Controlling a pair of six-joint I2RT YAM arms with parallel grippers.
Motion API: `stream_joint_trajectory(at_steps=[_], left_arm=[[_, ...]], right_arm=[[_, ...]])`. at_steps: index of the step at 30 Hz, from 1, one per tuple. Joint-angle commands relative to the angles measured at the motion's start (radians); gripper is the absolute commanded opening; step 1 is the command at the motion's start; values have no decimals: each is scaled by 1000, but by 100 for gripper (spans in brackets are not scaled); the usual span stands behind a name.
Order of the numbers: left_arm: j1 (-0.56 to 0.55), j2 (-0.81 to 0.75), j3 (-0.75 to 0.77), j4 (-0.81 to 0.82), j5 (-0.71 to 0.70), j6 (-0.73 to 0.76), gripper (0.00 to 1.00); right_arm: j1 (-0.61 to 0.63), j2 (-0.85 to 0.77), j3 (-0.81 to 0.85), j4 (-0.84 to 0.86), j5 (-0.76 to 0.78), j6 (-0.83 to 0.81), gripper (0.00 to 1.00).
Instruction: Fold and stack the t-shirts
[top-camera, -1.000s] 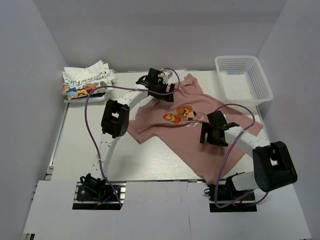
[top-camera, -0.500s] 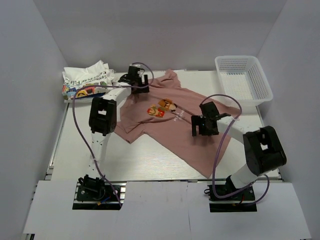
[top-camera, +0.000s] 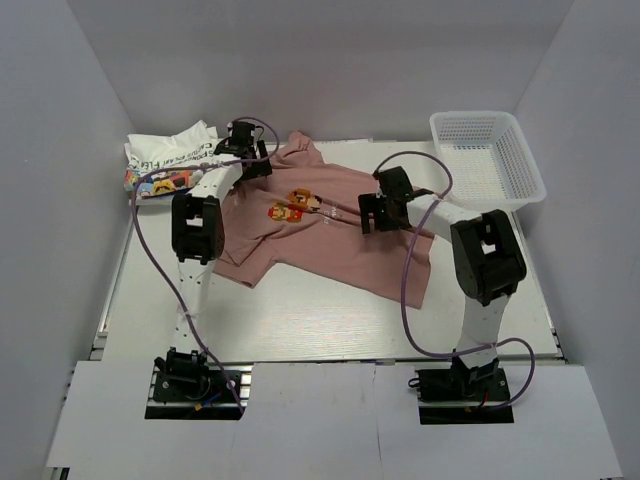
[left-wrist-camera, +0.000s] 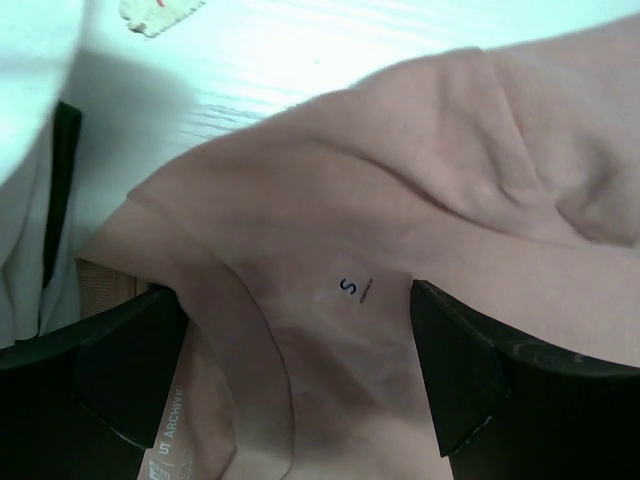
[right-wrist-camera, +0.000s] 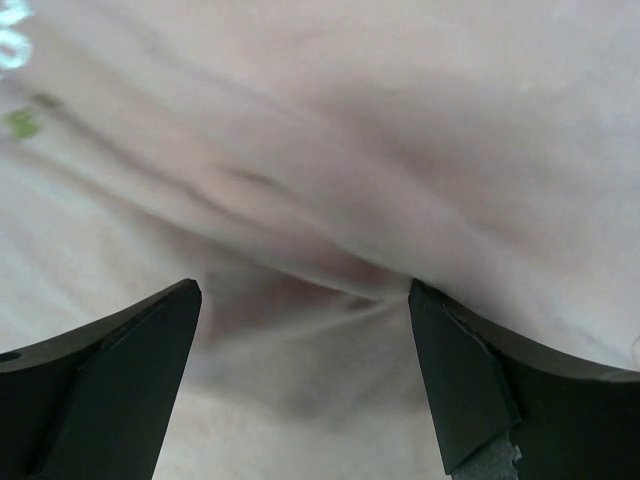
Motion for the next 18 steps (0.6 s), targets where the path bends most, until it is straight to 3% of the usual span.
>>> stream_joint_trajectory(at_steps=[1, 4, 7, 8, 9, 11, 13, 15, 17, 18], left_arm=[[-16, -43, -6, -66, 93, 20, 100], [-38, -327, -222, 9, 65, 10, 100], [-38, -539, -483, 88, 88, -23, 100], [-38, -607, -544, 115, 75, -41, 100], [-38, -737, -669, 126, 46, -73, 100], [-38, -868, -796, 126, -4, -116, 100], [-38, -1062, -1009, 111, -160, -287, 100], [-38, -1193, -1249, 173, -197, -383, 100], [-24, -1303, -1348, 215, -208, -399, 100], [-24, -1386, -1382, 170, -291, -423, 100]], right_arm=[[30, -96, 18, 31, -54, -71, 90], [92, -254, -72, 114, -153, -157, 90], [180, -288, -94, 142, -197, -257, 90], [259, -294, -89, 142, -200, -272, 90], [292, -288, -80, 139, -197, -303, 90], [397, -255, -48, 138, -173, -324, 90], [466, -203, -3, 157, -101, -303, 90], [548, -112, 80, 162, -85, -312, 90], [577, -8, 134, 159, -94, -323, 90], [623, 21, 218, 153, -103, -338, 90]])
